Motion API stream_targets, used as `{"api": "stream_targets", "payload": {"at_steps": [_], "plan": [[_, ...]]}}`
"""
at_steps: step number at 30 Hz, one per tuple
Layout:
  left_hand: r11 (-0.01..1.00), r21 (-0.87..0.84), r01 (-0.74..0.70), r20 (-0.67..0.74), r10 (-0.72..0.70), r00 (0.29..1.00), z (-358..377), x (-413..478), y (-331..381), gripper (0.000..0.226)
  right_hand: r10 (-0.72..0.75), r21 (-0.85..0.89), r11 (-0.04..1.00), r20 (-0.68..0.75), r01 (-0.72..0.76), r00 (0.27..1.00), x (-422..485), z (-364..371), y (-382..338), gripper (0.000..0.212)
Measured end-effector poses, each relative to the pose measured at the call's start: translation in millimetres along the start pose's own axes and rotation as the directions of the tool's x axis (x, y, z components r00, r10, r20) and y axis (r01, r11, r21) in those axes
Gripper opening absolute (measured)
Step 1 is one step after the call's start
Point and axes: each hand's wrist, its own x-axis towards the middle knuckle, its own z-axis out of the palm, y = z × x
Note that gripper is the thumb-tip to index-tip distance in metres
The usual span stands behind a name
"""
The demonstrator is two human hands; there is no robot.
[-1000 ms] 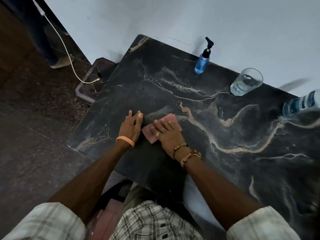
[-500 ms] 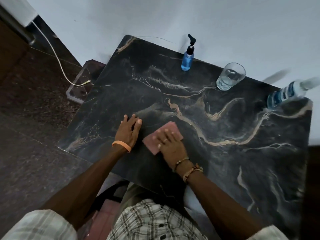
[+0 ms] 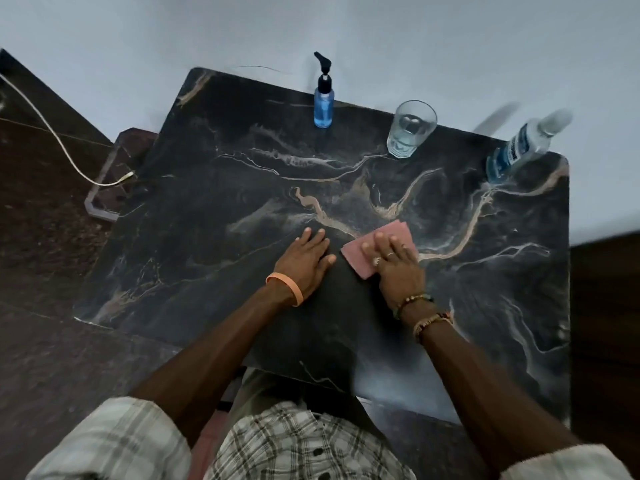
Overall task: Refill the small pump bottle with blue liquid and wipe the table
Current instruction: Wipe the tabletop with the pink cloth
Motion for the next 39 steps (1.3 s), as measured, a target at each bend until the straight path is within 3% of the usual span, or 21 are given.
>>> {"api": "stream_targets", "payload": {"at_steps": [3,7,10,15,20,25,28,32,34,39], "plan": [[0.998,0.055,-0.008,0.022,0.007,1.000,2,0,-3,0.051,0.133,0.104,0.986,-0.053,-0.127,0.990,-41,15,-6,0.055],[0.994,0.105,-0.029,0.015,0.027,1.000,9,-2,-8,0.053,-0.069,0.067,0.995,-0.032,0.071,0.997,-64,21,-36,0.046],[0.991,0.124,-0.042,0.001,0.042,0.999,12,-2,-10,0.053,-0.088,0.005,0.996,-0.047,0.088,0.995,-25,7,-6,0.046],[0.994,0.095,-0.049,-0.019,0.051,0.999,12,-3,-11,0.053,0.233,0.012,0.972,-0.011,-0.233,0.972,-7,7,71,0.058],[0.993,0.098,-0.066,-0.069,0.073,0.995,14,-5,-11,0.053,0.392,0.116,0.913,0.017,-0.391,0.920,-82,18,43,0.062],[0.994,0.094,-0.050,-0.113,0.060,0.992,16,-5,-8,0.050,0.093,0.110,0.989,0.084,-0.102,0.992,-124,36,-46,0.053],[0.993,-0.112,-0.028,-0.181,0.008,0.983,6,-1,-7,0.042,-0.043,0.080,0.996,-0.058,0.048,0.997,-71,25,-52,0.046],[0.953,-0.302,-0.014,-0.261,-0.069,0.963,-10,-2,-10,0.033,-0.058,-0.057,0.997,-0.139,0.051,0.989,17,-4,-25,0.038],[0.953,-0.303,0.004,-0.308,-0.102,0.946,-18,-2,-16,0.033,-0.015,-0.072,0.997,-0.093,0.009,0.996,56,-14,2,0.044],[0.941,-0.297,0.165,-0.361,-0.270,0.893,-35,-4,-48,0.032,0.338,0.126,0.937,-0.108,-0.325,0.935,93,-22,12,0.052]]}}
